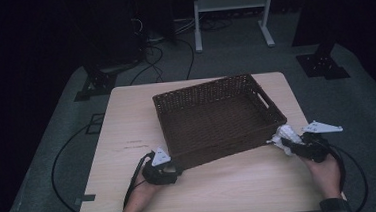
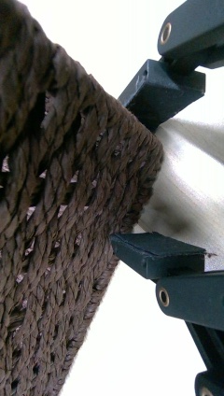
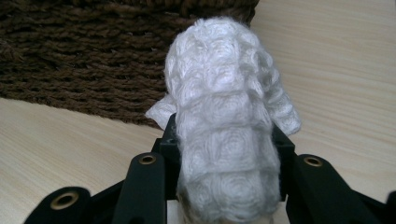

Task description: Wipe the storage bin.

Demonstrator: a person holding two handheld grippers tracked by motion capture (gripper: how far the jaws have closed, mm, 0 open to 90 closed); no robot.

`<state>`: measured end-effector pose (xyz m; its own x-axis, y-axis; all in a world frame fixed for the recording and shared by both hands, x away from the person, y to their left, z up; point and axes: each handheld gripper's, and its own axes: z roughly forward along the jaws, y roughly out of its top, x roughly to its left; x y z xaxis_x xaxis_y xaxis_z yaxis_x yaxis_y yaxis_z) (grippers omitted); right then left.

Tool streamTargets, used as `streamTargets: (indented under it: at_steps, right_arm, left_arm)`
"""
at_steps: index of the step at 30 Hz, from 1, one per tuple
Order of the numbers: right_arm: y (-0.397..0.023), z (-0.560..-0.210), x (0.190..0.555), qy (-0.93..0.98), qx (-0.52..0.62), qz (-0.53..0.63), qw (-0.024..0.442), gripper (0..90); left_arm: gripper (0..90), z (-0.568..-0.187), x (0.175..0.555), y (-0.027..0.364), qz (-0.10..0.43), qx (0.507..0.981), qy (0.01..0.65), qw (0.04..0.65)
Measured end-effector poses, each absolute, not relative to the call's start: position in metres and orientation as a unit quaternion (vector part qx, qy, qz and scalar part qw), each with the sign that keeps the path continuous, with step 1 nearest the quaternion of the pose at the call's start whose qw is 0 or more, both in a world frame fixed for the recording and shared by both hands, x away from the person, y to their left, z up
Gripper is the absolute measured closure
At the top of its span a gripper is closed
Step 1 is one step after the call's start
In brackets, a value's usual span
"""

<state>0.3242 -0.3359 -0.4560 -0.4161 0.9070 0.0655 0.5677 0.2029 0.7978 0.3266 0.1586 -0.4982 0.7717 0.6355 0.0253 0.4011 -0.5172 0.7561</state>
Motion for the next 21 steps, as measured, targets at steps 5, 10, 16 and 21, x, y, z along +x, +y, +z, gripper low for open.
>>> streamTargets:
  at_steps: [5, 10, 16, 21]
  right_arm:
    - [-0.333, -0.465, 0.327, 0.755, 0.497, 0.376, 0.204, 60.9]
    - [-0.33, -0.474, 0.33, 0.765, 0.499, 0.359, 0.193, 60.9]
    - [-0.326, -0.479, 0.331, 0.772, 0.497, 0.348, 0.188, 60.9]
    - [-0.325, -0.473, 0.328, 0.77, 0.494, 0.352, 0.198, 61.0]
  left_arm:
    - [36.0, -0.498, 0.326, 0.159, 0.151, 0.857, 0.303, 0.388]
    - [36.0, -0.498, 0.327, 0.159, 0.151, 0.858, 0.302, 0.388]
    - [36.0, -0.498, 0.327, 0.159, 0.151, 0.858, 0.302, 0.387]
    - [36.0, -0.498, 0.326, 0.159, 0.152, 0.858, 0.302, 0.387]
